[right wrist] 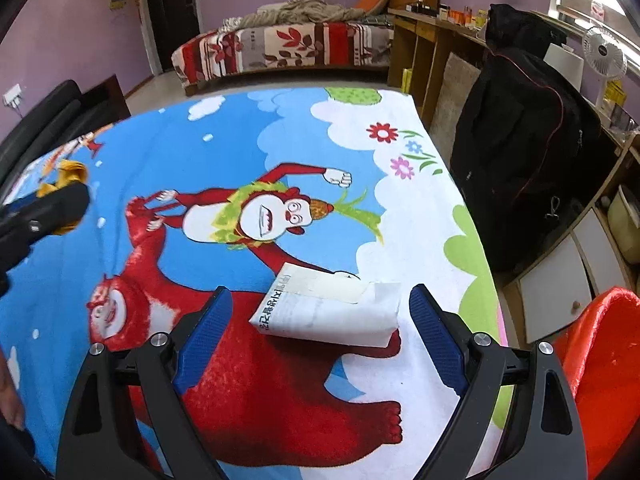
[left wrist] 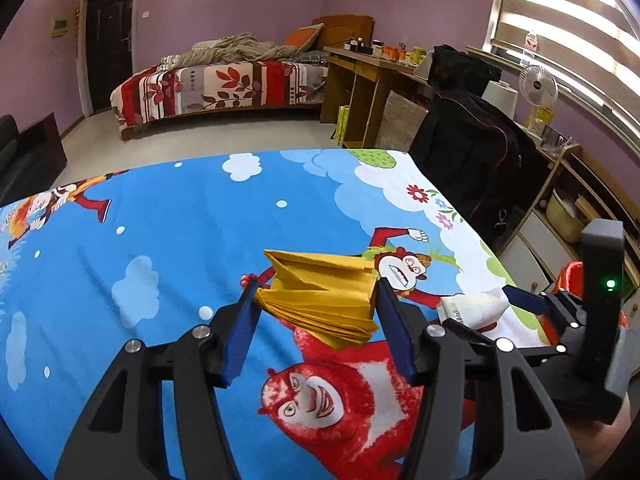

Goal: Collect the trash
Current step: 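Grasp the folded yellow paper with the left gripper while the right grasps the white printed packet, then carry the yellow paper and white packet over the red wastebasket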

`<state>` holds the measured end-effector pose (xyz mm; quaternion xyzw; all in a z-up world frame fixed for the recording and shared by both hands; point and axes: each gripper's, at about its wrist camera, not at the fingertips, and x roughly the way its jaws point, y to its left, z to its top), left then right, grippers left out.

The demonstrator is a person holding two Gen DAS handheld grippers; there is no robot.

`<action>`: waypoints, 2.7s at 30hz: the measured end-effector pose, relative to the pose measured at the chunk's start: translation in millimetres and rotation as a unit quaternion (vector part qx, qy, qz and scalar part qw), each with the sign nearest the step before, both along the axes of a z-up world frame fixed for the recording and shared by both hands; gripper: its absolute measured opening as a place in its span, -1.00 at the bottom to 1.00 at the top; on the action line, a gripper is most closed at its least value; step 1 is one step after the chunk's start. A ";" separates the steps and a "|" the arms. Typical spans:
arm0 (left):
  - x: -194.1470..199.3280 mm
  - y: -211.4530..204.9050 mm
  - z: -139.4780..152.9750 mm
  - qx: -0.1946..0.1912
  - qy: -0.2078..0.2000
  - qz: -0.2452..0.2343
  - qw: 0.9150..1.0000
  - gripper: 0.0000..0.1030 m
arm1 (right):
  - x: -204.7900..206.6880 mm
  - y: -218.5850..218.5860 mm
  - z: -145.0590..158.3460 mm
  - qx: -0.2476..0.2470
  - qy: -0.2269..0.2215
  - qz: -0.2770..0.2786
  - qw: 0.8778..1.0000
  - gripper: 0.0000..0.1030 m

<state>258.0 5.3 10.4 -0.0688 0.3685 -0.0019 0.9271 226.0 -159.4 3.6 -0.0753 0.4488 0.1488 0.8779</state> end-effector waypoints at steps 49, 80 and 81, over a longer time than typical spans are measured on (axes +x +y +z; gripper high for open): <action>-58.4 -112.8 43.7 0.039 -0.019 -0.087 0.995 0.09 | -107.0 -121.6 84.3 0.045 -0.103 -0.033 0.993 0.32; -50.6 -259.8 56.7 0.035 -0.013 -0.245 0.969 0.09 | -125.4 -285.1 101.9 0.018 -0.120 -0.149 0.981 0.33; -50.8 -264.9 56.2 0.038 -0.014 -0.251 0.967 0.09 | -125.4 -288.9 101.6 0.015 -0.120 -0.152 0.981 0.33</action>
